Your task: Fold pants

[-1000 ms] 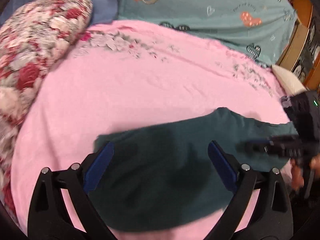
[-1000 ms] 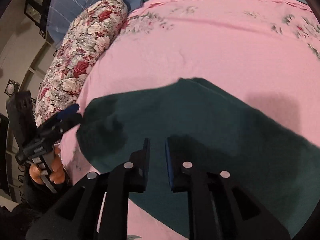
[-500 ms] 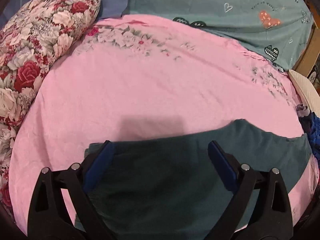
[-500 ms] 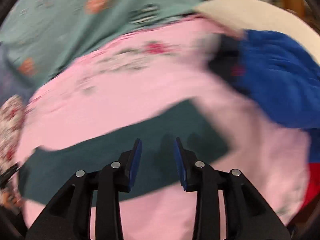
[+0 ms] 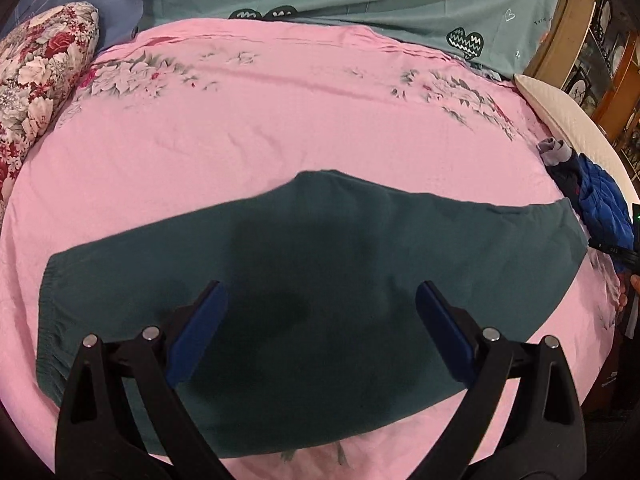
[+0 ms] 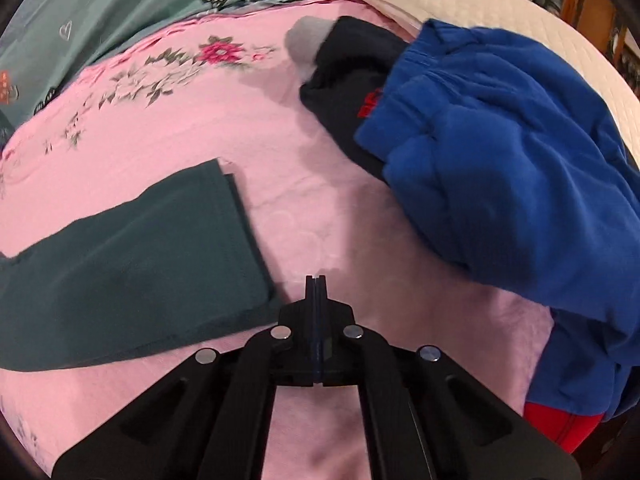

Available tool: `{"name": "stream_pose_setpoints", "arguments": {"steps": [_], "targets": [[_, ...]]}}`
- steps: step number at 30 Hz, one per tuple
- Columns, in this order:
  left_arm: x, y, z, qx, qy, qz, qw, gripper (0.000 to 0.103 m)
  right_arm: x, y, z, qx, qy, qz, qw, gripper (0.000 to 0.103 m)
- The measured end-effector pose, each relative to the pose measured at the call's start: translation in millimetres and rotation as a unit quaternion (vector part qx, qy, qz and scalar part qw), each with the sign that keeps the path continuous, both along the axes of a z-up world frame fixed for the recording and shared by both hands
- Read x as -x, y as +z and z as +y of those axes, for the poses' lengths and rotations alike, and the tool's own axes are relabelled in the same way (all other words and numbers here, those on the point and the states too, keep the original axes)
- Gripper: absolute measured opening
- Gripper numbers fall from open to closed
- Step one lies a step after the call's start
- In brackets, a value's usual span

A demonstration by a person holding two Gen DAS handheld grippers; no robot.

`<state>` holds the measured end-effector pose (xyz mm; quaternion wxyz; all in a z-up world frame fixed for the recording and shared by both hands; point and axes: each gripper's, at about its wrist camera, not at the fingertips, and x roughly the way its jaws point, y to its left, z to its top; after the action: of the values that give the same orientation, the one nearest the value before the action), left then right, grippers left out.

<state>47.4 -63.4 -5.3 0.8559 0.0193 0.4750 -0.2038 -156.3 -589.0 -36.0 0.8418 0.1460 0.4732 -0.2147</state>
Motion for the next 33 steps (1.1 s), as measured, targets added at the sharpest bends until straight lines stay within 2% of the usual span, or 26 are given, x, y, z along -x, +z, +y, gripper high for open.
{"name": "stream_pose_setpoints", "arguments": {"steps": [1,3,4,5,7,8,10,11,15,18,21,23,24,28,30,31,33], "targets": [[-1.2,-3.2,0.6,0.002,-0.001,0.005,1.0,0.097,2.0,4.2,-1.2,-0.007,0.01,-0.021,1.0,0.0],[-3.7,-8.4,-0.3,0.001,0.002,0.011,0.9999,0.097,-0.5,18.5,1.2,-0.024,0.039,-0.063,0.997,0.011],[-5.5,-10.6,-0.9,0.002,0.004,0.013,0.9999,0.097,-5.6,22.9,3.3,-0.031,0.048,-0.074,0.996,0.028],[-6.3,-11.9,-1.3,0.003,0.005,0.014,0.9999,0.097,-12.3,26.0,4.9,-0.036,0.058,-0.083,0.994,0.041],[-6.2,-13.5,-1.9,0.005,0.005,0.012,0.9999,0.097,-33.2,23.9,9.9,-0.016,0.067,-0.067,0.995,0.042],[-5.2,-14.8,-1.4,0.004,0.006,0.01,0.9999,0.097,-44.3,16.0,10.7,-0.018,0.071,-0.042,0.996,0.038],[-3.1,-17.8,0.2,0.001,0.009,0.007,0.9999,0.097,-62.2,-3.6,15.4,-0.052,0.095,0.009,0.994,0.014],[-2.5,-20.1,2.4,-0.001,0.011,0.009,0.9999,0.097,-63.7,-2.8,22.5,-0.021,0.104,0.02,0.994,0.008],[-1.1,-22.6,4.8,-0.003,0.01,0.006,0.9999,0.097,-52.7,18.6,37.6,0.032,0.107,0.032,0.993,0.006],[-1.0,-23.1,0.6,-0.01,0.004,-0.002,0.9999,0.098,-39.4,26.6,29.9,0.02,0.09,0.022,0.996,0.006],[-1.6,-25.0,-4.2,-0.019,-0.001,-0.008,0.9998,0.099,-41.8,13.5,22.3,0.008,0.092,0.018,0.996,0.011],[-1.6,-24.7,-4.3,-0.017,-0.004,-0.008,0.9998,0.099,-47.3,-3.9,17.2,0.0,0.09,0.041,0.995,0.023],[-1.1,-24.5,-3.3,-0.014,-0.005,-0.008,0.9999,0.099,-45.9,-6.0,14.2,-0.009,0.085,0.038,0.996,0.026],[-0.5,-24.5,-1.6,-0.011,-0.005,-0.006,0.9999,0.099,-39.3,1.7,0.2,-0.025,0.073,0.003,0.997,0.053],[-0.2,-24.6,-3.7,-0.017,-0.005,-0.007,0.9998,0.099,-41.3,-4.2,-7.9,-0.054,0.076,0.004,0.996,0.053],[0.3,-24.7,-4.5,-0.019,-0.006,-0.008,0.9998,0.099,-42.5,-9.4,-11.3,-0.085,0.081,0.003,0.993,0.053],[0.6,-24.8,-4.2,-0.019,-0.004,-0.007,0.9998,0.099,-42.8,-15.3,-15.6,-0.135,0.09,-0.008,0.987,0.043]]}}
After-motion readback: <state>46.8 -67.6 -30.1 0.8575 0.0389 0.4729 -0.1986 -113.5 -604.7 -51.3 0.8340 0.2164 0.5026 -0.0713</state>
